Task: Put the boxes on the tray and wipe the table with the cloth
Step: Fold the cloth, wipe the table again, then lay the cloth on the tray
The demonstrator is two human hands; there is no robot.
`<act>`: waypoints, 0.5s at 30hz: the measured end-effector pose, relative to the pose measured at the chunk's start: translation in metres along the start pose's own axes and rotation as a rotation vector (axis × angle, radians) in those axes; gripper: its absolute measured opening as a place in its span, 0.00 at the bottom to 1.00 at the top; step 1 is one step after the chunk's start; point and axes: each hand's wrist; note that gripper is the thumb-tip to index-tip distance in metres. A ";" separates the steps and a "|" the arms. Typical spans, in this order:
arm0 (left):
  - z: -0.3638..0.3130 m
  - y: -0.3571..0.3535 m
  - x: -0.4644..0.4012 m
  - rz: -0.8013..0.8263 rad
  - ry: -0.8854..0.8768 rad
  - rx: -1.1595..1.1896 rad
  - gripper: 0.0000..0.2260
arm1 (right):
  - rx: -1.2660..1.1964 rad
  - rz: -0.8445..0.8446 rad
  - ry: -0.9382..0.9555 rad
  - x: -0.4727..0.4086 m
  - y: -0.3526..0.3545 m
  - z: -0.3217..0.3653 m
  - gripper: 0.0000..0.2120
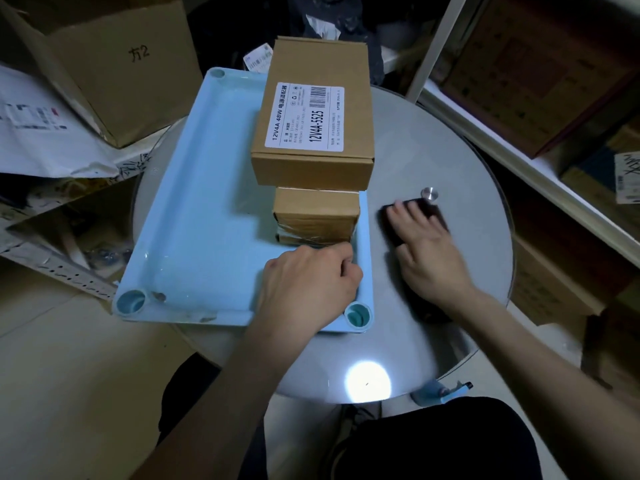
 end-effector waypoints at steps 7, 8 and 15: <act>0.000 0.000 0.001 -0.013 0.000 -0.007 0.09 | 0.025 0.128 0.167 0.078 0.006 -0.025 0.33; 0.000 0.000 0.001 -0.018 -0.006 -0.006 0.09 | 0.015 0.103 0.082 0.075 0.009 -0.037 0.32; 0.000 0.000 0.002 -0.022 -0.017 -0.004 0.09 | 0.031 -0.103 -0.327 0.001 0.002 0.001 0.28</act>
Point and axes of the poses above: each hand's wrist, its own x-axis away from the middle knuckle, its own y-axis out of the back of the hand, z = x × y
